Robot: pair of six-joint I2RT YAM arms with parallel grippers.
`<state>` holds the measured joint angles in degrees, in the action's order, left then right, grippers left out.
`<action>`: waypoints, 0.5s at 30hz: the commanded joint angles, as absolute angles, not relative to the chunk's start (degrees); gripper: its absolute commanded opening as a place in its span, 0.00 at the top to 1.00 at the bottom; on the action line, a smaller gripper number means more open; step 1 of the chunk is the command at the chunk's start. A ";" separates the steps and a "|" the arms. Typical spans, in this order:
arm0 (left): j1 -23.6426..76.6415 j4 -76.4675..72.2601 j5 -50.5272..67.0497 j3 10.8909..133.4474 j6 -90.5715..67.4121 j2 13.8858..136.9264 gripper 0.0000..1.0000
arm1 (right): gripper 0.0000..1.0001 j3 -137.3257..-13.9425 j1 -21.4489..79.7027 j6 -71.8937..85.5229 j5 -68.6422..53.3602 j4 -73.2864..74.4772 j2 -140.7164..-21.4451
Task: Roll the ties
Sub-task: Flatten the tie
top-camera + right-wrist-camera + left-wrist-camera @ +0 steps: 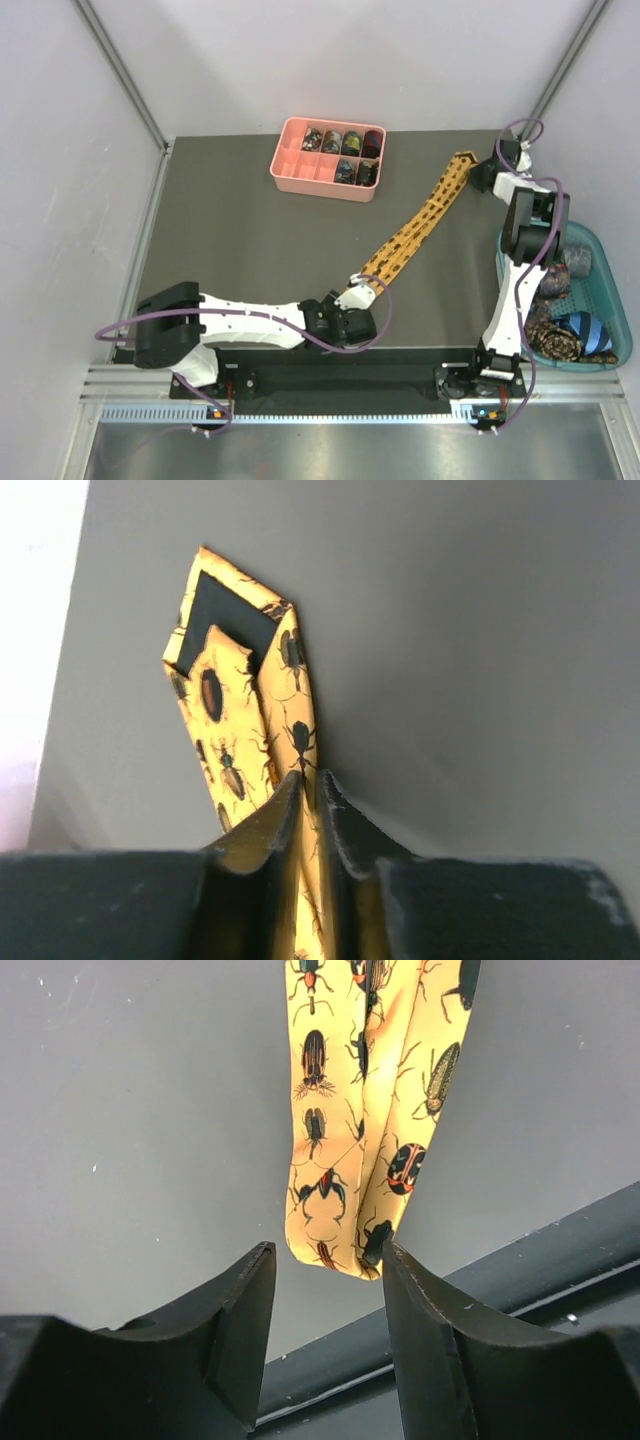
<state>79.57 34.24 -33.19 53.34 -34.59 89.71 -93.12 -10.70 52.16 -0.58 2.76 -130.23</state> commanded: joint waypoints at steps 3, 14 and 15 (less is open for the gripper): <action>79.63 31.82 -29.46 52.30 -34.19 83.42 0.46 | 0.58 -93.61 -11.60 45.97 -3.08 3.07 -125.79; 72.80 31.65 -32.00 51.86 -32.26 81.57 0.32 | 0.05 -79.56 -8.01 37.71 2.45 10.53 -107.41; 71.21 30.16 -30.43 51.51 -31.56 80.26 0.32 | 0.00 -79.19 -6.17 37.18 3.42 13.77 -105.49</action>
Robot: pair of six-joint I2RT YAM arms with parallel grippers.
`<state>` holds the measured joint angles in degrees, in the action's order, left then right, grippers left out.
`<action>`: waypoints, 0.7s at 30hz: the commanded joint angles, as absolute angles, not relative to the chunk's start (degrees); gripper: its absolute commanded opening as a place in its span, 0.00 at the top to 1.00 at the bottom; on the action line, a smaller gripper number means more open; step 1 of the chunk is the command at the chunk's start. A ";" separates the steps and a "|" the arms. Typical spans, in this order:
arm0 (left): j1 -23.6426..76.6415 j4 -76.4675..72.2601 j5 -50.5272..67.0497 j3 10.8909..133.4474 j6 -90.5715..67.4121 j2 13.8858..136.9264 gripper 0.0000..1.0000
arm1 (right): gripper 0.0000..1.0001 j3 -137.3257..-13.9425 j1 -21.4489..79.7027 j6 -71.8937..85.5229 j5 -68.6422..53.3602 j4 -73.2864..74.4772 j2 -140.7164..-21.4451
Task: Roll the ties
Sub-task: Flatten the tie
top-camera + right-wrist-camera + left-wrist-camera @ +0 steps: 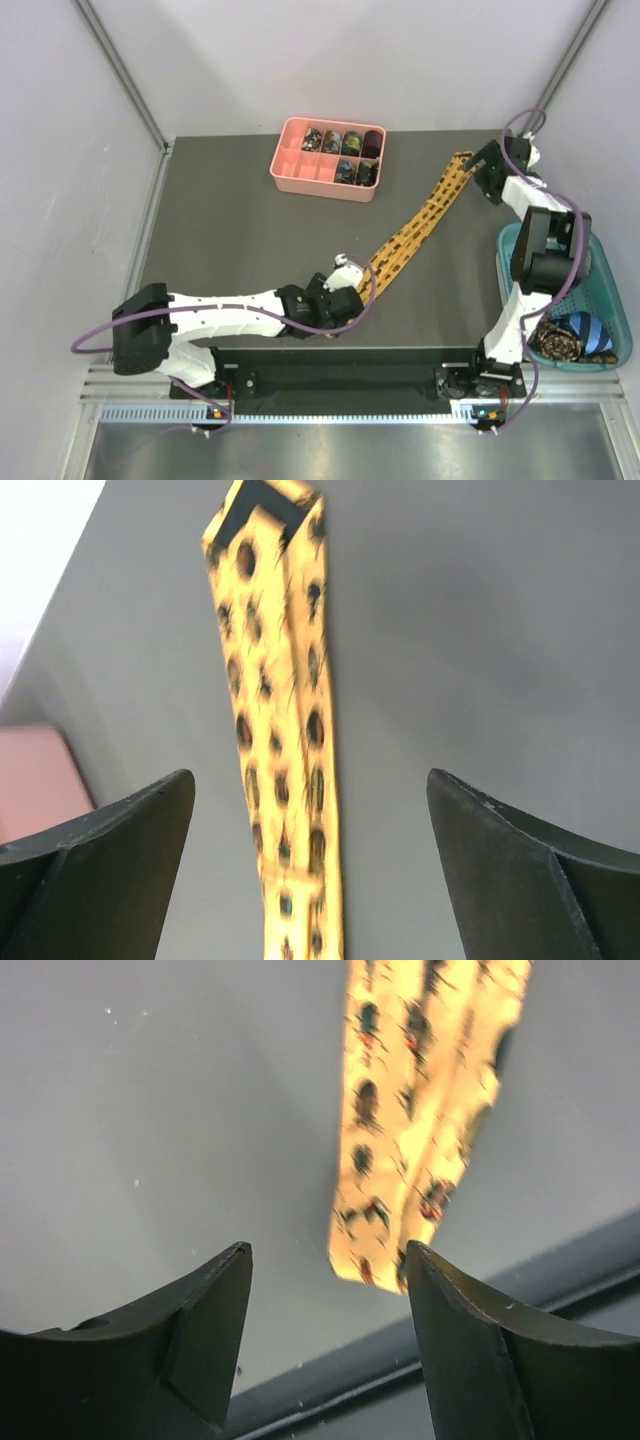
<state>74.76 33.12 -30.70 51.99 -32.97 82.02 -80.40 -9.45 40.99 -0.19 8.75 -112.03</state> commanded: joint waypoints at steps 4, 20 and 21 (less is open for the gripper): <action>61.72 22.52 -20.06 48.96 -28.22 76.65 0.32 | 0.00 -73.94 -0.45 36.12 8.41 20.03 -100.64; 52.47 11.78 -4.92 45.36 -27.51 80.51 0.33 | 0.00 -65.29 26.53 51.06 15.82 33.66 -96.05; 52.47 11.52 -4.92 45.00 -27.51 80.42 0.34 | 0.00 -65.82 27.33 51.24 16.26 34.01 -96.76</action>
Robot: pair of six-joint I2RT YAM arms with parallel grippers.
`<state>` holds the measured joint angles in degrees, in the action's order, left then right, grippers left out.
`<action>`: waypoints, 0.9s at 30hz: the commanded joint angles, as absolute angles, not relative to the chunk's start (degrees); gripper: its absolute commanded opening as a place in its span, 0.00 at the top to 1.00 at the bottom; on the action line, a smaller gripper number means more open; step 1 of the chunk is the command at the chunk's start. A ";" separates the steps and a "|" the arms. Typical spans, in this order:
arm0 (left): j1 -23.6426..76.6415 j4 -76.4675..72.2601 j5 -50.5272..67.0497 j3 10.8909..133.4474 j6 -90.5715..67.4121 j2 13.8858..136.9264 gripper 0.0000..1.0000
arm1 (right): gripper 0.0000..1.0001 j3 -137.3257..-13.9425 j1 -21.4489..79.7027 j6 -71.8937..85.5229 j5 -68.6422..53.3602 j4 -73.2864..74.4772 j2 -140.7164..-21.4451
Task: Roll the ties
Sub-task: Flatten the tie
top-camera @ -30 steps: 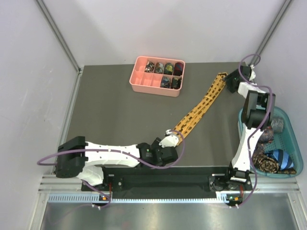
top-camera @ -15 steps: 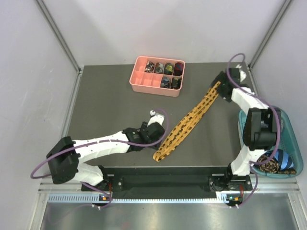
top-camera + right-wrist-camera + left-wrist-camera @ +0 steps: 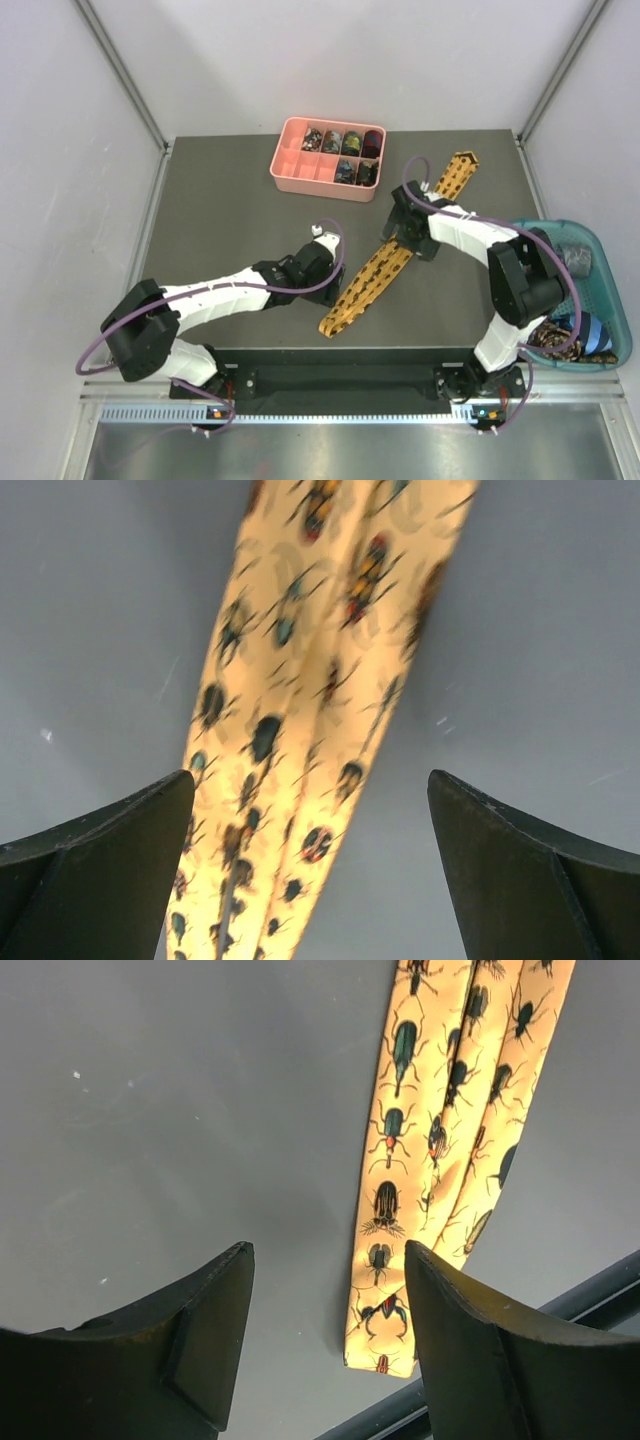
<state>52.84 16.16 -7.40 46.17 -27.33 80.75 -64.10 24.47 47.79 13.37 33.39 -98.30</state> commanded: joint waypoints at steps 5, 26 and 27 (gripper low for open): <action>51.95 11.16 -4.58 43.51 -27.68 80.68 0.34 | 0.00 -69.08 30.14 51.94 17.49 35.59 -100.27; 51.50 4.57 14.06 39.11 -28.22 86.48 0.42 | 0.00 -78.75 39.11 60.38 24.43 51.33 -110.57; 51.59 4.66 14.58 38.94 -27.34 86.40 0.43 | 0.00 -78.23 39.20 60.82 24.35 51.07 -110.57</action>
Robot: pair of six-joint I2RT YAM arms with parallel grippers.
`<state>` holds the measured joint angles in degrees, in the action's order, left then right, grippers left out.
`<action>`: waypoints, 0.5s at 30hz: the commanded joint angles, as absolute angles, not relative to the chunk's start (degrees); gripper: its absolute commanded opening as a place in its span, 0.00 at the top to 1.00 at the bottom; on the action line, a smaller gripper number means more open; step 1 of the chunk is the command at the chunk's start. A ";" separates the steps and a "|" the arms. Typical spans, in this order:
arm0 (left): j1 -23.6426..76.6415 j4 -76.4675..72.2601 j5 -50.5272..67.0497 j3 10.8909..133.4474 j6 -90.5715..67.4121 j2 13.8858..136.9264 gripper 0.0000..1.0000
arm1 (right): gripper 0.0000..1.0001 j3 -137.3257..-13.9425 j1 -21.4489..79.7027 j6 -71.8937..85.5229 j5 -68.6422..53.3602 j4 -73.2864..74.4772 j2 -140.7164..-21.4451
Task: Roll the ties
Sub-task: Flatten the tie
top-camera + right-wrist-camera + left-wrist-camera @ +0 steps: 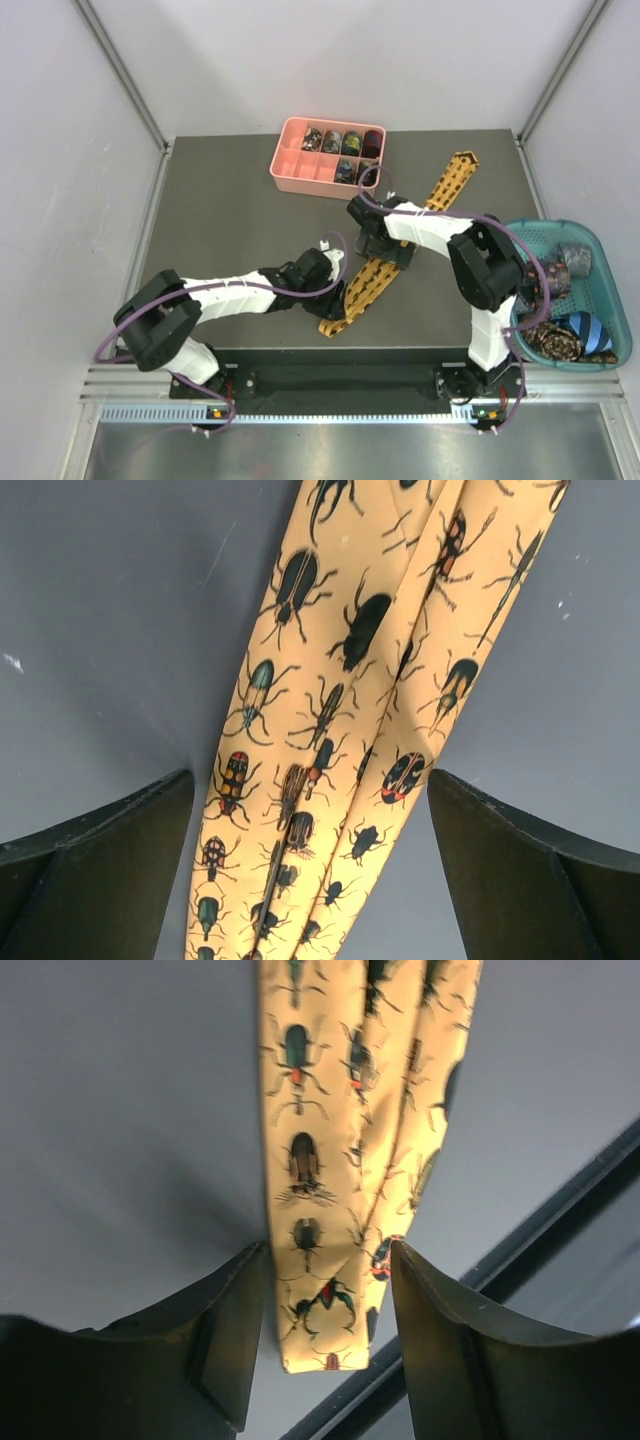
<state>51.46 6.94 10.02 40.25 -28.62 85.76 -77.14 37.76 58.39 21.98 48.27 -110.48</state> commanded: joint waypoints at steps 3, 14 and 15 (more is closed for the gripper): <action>51.68 5.01 17.40 38.76 -26.37 86.40 0.45 | 0.03 -75.59 39.55 62.13 23.47 49.66 -110.13; 52.47 9.39 15.74 39.63 -24.44 82.01 0.45 | 0.24 -65.39 41.39 67.76 23.29 44.83 -104.15; 52.47 9.93 15.47 39.90 -24.26 81.13 0.45 | 0.35 -64.52 41.57 67.85 23.38 43.95 -103.72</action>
<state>52.25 8.05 15.90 39.18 -25.93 84.60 -67.46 39.94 66.11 22.76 42.50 -104.60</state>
